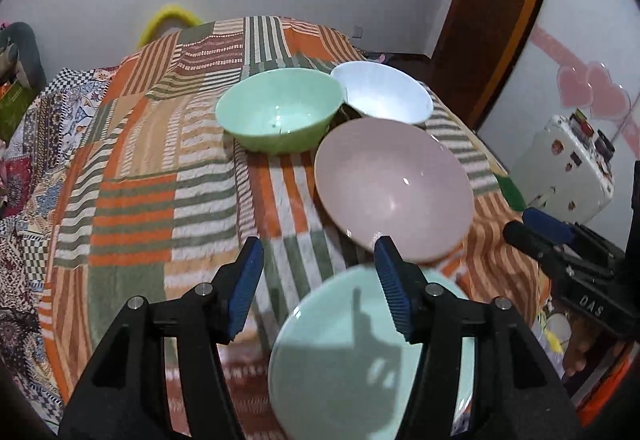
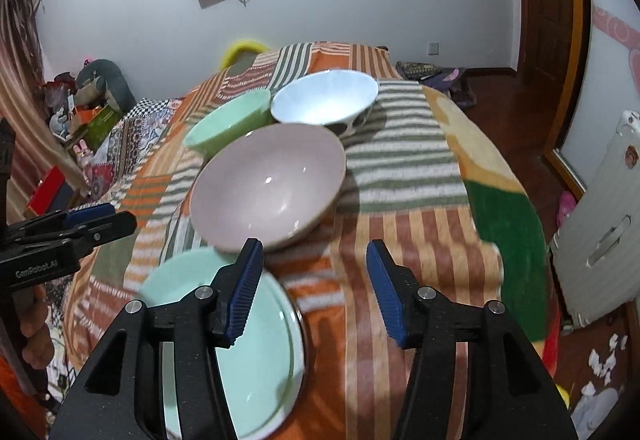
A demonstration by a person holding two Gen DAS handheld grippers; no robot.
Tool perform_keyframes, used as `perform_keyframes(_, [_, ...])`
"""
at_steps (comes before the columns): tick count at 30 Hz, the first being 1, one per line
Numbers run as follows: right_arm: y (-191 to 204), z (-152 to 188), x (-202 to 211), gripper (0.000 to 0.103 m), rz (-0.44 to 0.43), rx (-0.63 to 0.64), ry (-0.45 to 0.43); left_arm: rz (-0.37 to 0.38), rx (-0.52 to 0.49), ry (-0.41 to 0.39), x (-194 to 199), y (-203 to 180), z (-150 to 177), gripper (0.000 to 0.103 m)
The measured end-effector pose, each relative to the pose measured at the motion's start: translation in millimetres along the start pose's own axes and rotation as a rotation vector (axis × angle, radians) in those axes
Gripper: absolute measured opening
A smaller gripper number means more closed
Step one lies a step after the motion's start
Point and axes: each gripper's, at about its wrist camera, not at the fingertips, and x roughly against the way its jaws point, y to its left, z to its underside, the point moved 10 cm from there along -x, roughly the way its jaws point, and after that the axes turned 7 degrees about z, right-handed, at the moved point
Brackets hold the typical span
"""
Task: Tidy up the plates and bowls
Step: 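Move both tools to the pink bowl rim and close them on it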
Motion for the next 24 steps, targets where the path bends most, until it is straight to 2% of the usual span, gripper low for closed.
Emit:
perform_keyframes(7, [-2, -16, -27, 0.051, -0.006, -0.007, 0.006, 0.007, -0.001, 0.025, -41, 3, -18, 0.057])
perform_keyframes(15, [-7, -17, -53, 0.051, -0.01, -0.034, 0.035, 0.021, -0.004, 0.039, -76, 8, -28, 0.055])
perform_keyframes(17, [-7, -16, -58, 0.051, -0.019, -0.045, 0.045, 0.026, -0.006, 0.044, -82, 9, -29, 0.044])
perform_keyframes(20, [-9, -16, -65, 0.051, -0.04, -0.058, 0.062, 0.028, -0.013, 0.053, -91, 10, -28, 0.033])
perform_keyframes(21, [-9, -16, -66, 0.051, -0.043, -0.062, 0.064, 0.02, -0.015, 0.054, -94, 11, -27, 0.032])
perform_keyframes(22, [-9, -17, -68, 0.048, -0.046, -0.065, 0.065, 0.016, -0.016, 0.057, -96, 12, -27, 0.03])
perform_keyframes(23, [-10, -17, -70, 0.045, -0.05, -0.069, 0.067, 0.021, -0.013, 0.061, -99, 12, -26, 0.023])
perform_keyframes(24, [-9, -17, -71, 0.038, -0.053, -0.073, 0.068, 0.029, -0.01, 0.067, -102, 12, -24, 0.019])
